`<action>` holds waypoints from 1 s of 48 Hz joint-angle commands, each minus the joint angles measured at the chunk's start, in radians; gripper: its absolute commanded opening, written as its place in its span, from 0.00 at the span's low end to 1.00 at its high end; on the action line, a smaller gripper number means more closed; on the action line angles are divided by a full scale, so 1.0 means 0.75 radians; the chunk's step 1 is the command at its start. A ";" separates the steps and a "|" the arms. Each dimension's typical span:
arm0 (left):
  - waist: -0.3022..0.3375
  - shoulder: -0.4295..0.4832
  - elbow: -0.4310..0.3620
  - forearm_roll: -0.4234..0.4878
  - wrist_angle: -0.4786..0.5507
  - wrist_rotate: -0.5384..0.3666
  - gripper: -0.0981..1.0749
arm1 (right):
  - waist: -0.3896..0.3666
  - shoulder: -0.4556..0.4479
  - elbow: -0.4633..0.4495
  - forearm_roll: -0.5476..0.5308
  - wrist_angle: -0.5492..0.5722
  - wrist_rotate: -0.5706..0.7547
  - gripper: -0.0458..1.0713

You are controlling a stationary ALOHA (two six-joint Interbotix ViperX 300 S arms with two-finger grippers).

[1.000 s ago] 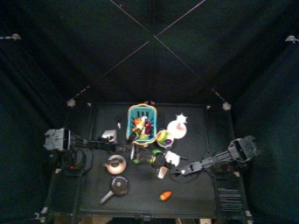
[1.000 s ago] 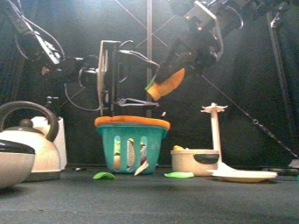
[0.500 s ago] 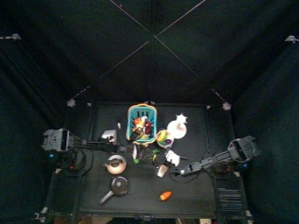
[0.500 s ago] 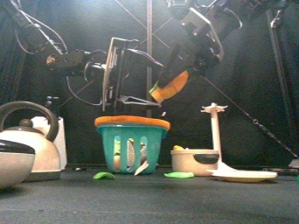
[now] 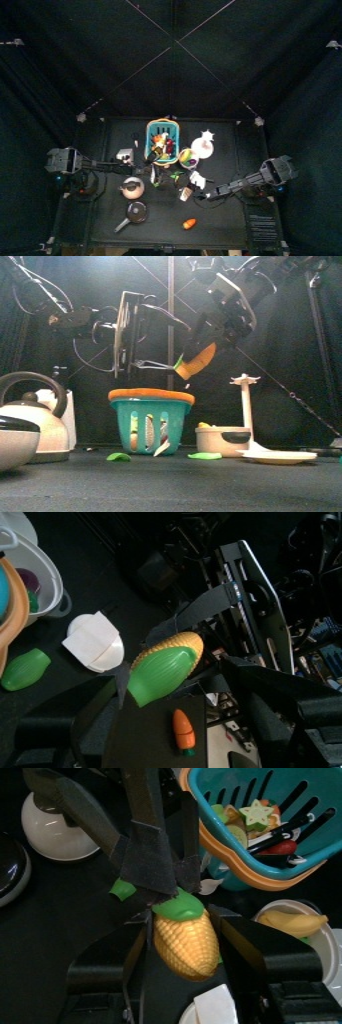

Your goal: Remove corn husk

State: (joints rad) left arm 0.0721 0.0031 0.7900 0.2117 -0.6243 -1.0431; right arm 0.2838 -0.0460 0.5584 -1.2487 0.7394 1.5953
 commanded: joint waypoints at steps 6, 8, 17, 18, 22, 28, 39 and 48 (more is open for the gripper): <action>-0.004 0.022 -0.039 -0.022 -0.004 0.000 0.96 | -0.008 -0.020 -0.027 -0.010 -0.002 0.000 0.57; -0.004 0.027 -0.041 -0.025 -0.004 -0.002 0.96 | -0.010 -0.018 -0.027 -0.010 -0.002 0.000 0.57; 0.002 0.031 -0.047 -0.065 -0.004 0.000 0.96 | -0.010 -0.010 -0.029 -0.008 -0.008 0.000 0.57; 0.002 0.033 -0.049 -0.070 -0.004 0.000 0.96 | -0.010 -0.008 -0.029 -0.010 -0.008 0.000 0.57; 0.004 0.039 -0.055 -0.076 -0.004 0.000 0.96 | -0.010 -0.002 -0.031 -0.012 -0.008 0.000 0.57; 0.002 0.055 -0.065 -0.074 -0.004 0.000 0.96 | -0.012 0.002 -0.033 -0.012 -0.010 0.000 0.57; 0.002 0.061 -0.061 -0.112 0.051 0.000 0.95 | -0.014 0.002 -0.033 -0.012 -0.010 0.000 0.57; 0.008 0.061 -0.067 -0.115 0.133 0.004 0.88 | -0.014 0.002 -0.035 -0.014 -0.010 0.000 0.57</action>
State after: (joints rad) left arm 0.0736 0.0552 0.7563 0.1258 -0.5430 -1.0431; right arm 0.2761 -0.0261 0.5584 -1.2517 0.7317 1.5953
